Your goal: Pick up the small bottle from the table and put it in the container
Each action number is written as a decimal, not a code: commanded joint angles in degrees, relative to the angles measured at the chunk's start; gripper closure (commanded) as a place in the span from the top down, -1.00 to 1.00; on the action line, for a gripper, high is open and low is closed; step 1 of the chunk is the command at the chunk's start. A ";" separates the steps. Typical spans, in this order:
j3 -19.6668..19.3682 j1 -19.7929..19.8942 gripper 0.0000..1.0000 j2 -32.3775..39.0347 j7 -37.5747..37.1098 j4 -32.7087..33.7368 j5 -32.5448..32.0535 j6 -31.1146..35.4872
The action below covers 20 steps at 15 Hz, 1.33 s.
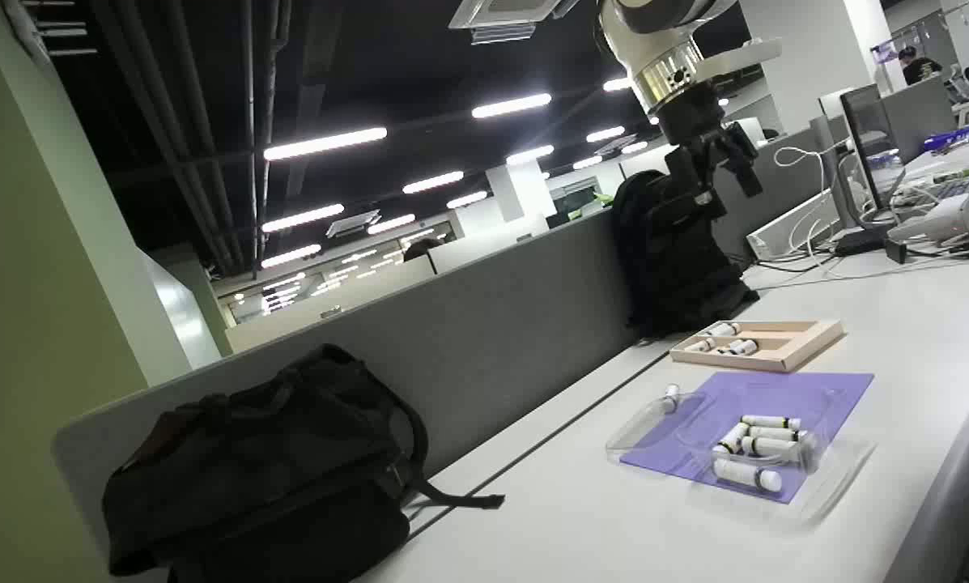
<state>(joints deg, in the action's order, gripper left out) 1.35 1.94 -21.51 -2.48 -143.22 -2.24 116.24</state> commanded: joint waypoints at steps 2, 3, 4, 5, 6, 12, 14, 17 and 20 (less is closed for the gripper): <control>-0.39 -0.40 1.00 0.02 -0.12 0.07 -0.13 -0.05; -0.39 -0.40 1.00 0.02 -0.12 0.07 -0.13 -0.03; -0.39 -0.40 1.00 0.02 -0.11 0.07 -0.13 -0.03; -0.39 -0.40 1.00 0.02 -0.11 0.07 -0.13 -0.02; -0.39 -0.40 1.00 0.02 -0.11 0.07 -0.13 -0.02; -1.54 1.72 1.00 12.10 -5.72 7.94 1.21 11.19; -1.94 2.50 1.00 18.53 -9.34 12.39 2.01 14.44; -2.96 2.64 1.00 29.33 -14.62 20.69 4.13 16.81; -4.35 1.98 1.00 40.24 -20.31 30.00 6.48 18.17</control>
<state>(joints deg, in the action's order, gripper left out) -1.59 4.85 7.86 -16.18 -124.20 2.31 134.77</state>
